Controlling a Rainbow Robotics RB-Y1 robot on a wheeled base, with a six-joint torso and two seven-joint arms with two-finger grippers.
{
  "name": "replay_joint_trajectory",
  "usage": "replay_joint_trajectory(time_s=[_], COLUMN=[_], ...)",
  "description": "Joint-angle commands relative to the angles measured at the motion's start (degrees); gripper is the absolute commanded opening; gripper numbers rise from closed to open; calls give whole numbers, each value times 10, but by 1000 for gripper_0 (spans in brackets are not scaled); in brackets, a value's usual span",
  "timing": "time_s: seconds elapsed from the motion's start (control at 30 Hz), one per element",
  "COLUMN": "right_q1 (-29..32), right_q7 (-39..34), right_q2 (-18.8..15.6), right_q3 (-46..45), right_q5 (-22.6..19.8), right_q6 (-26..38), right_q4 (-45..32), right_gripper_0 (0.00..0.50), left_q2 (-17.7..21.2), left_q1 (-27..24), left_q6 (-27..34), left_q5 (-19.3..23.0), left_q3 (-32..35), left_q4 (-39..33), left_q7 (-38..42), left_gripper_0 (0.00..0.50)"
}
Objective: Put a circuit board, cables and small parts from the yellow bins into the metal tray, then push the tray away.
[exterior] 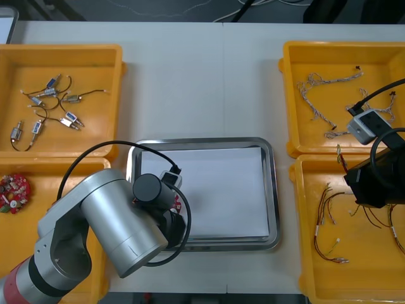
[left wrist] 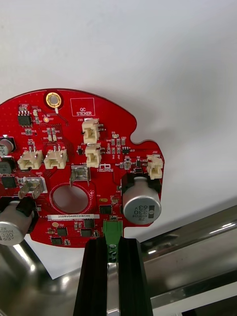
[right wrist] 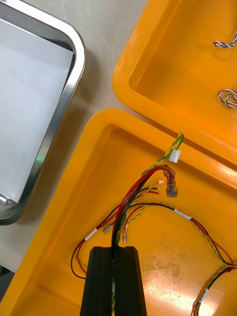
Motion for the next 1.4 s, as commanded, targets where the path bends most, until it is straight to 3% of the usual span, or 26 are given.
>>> replay_joint_trajectory(time_s=[0.03, 0.43, 0.5, 0.53, 0.63, 0.67, 0.87, 1.17, 1.4], right_q1=[-7, -7, -7, -7, -7, -7, -7, -7, -7], right_q7=[-20, -20, -20, -20, -20, -20, -20, -20, -20], right_q2=[-19, -19, -19, -19, -19, -19, -19, -19, -19], right_q3=[8, 8, 8, 8, 8, 8, 8, 8, 8], right_q5=[4, 4, 4, 4, 4, 4, 4, 4, 4], right_q6=[2, 2, 2, 2, 2, 2, 2, 2, 2], right_q4=[-17, -17, -17, -17, -17, -17, -17, -17, -17], right_gripper_0=[0, 0, 0, 0, 0, 0, 0, 0, 0], left_q2=[8, 10, 10, 10, 10, 10, 10, 10, 12], left_q1=[5, 7, 7, 7, 7, 8, 8, 7, 5], left_q6=[-15, -28, -28, -28, -28, -28, -25, 27, 86], left_q5=[-19, -24, -26, -26, -27, -29, -36, 3, 75], left_q3=[-25, -31, -32, -31, -32, -32, -24, 29, 109], left_q4=[5, 14, 14, 14, 14, 14, 7, -48, -117], left_q7=[47, 53, 54, 54, 55, 56, 55, 42, 35], left_gripper_0=[0, 0, 122, 244, 323, 373, 493, 500, 500])
